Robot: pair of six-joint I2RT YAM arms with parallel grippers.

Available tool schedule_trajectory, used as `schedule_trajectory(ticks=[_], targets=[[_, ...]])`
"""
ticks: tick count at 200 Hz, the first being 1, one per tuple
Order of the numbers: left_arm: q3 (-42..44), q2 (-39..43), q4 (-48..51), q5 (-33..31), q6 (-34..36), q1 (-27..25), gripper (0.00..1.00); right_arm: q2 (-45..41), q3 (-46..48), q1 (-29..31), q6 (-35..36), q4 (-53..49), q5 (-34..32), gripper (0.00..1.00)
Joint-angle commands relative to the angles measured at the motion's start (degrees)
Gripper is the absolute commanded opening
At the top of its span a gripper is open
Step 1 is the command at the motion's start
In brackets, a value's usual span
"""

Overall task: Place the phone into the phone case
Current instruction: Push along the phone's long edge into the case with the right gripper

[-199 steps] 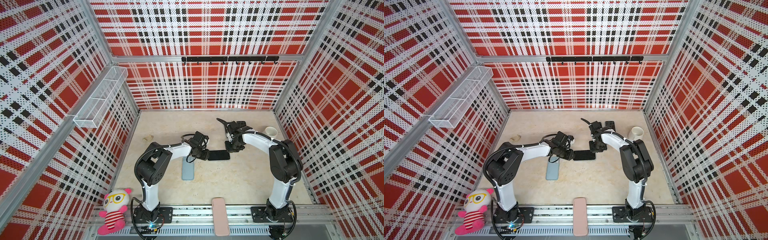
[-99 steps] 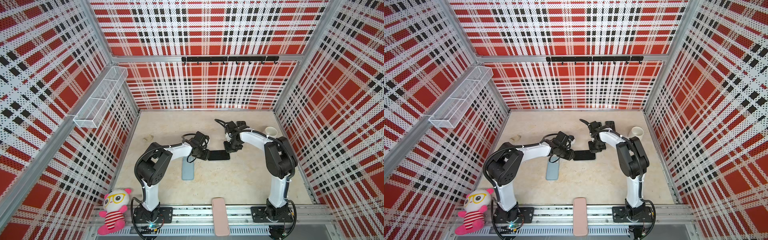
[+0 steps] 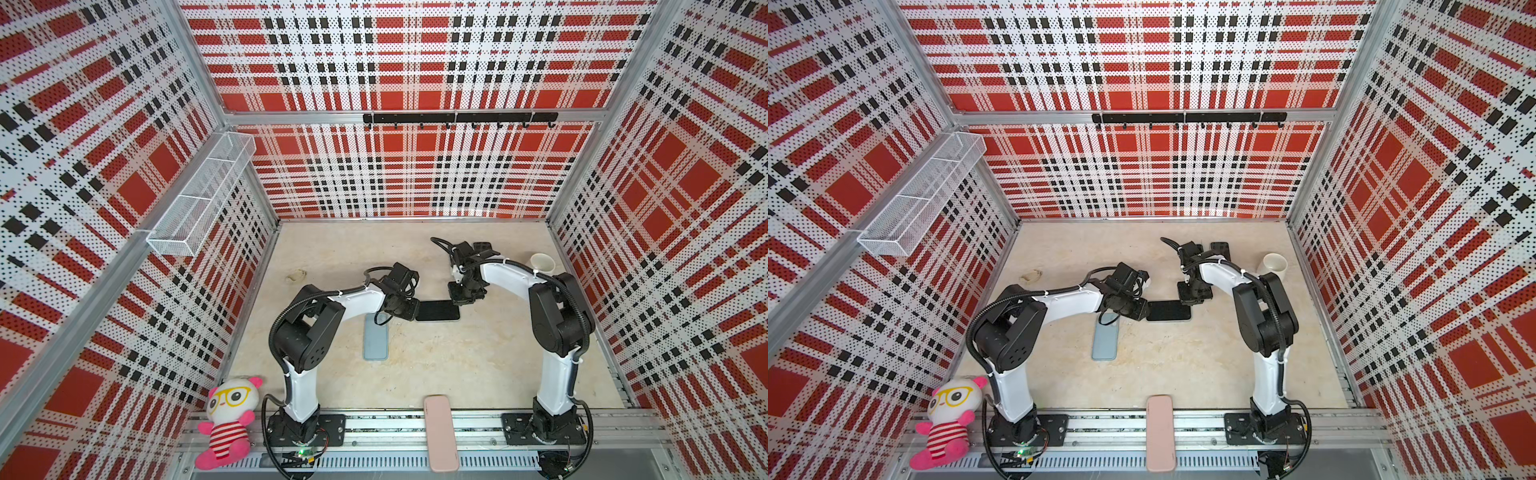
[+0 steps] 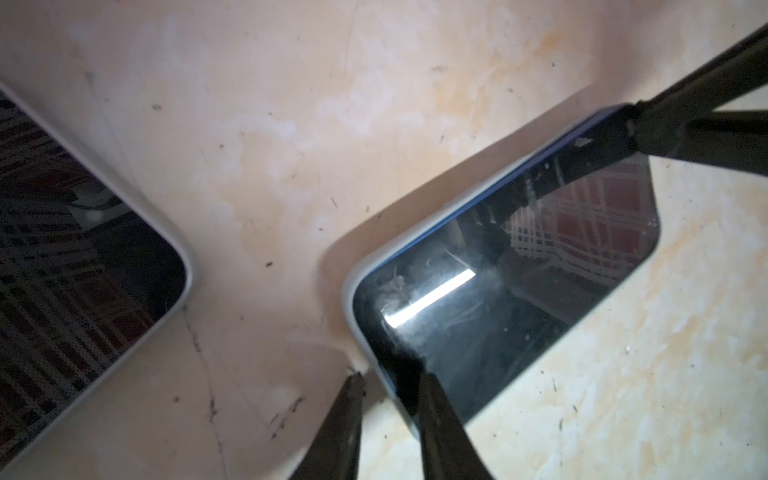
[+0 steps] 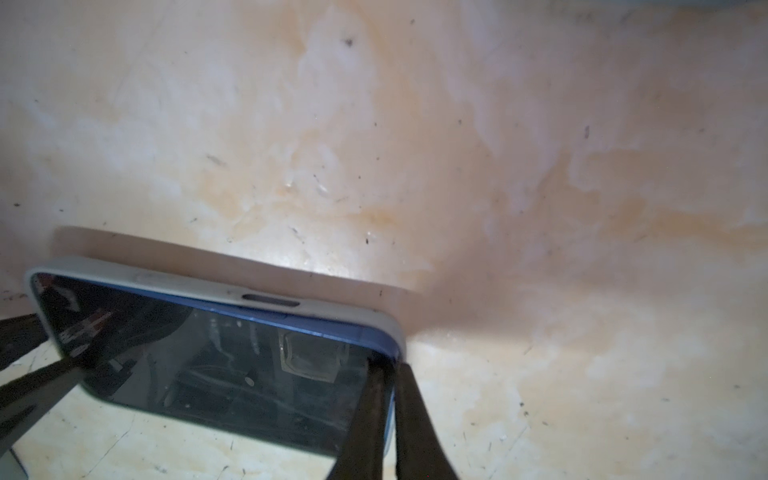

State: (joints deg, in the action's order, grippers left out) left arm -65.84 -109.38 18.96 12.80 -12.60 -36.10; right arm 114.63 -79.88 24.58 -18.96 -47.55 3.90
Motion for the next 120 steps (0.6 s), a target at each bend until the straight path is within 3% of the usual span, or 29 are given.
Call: schedule_trajectory(ticks=[1,57,94,120], targets=[[0.2,-2.1,3.8,-3.3,0.5,-0.2,0.28,10.6,5.6,1.2,-0.5,4.2,0.5,0.09],[0.0,-3.0,3.8,-3.0,0.4,-0.2,0.28,12.6,7.1,2.5,-2.2,6.3,0.8,0.1],[-0.1,-3.1,3.8,-2.9,0.5,0.0,0.28,4.9,3.8,2.2,-1.8,2.6,-3.2,0.14],[-0.1,-2.9,3.8,-3.0,0.6,0.0,0.28,0.3,0.5,1.1,-1.6,-1.0,-6.1,0.24]])
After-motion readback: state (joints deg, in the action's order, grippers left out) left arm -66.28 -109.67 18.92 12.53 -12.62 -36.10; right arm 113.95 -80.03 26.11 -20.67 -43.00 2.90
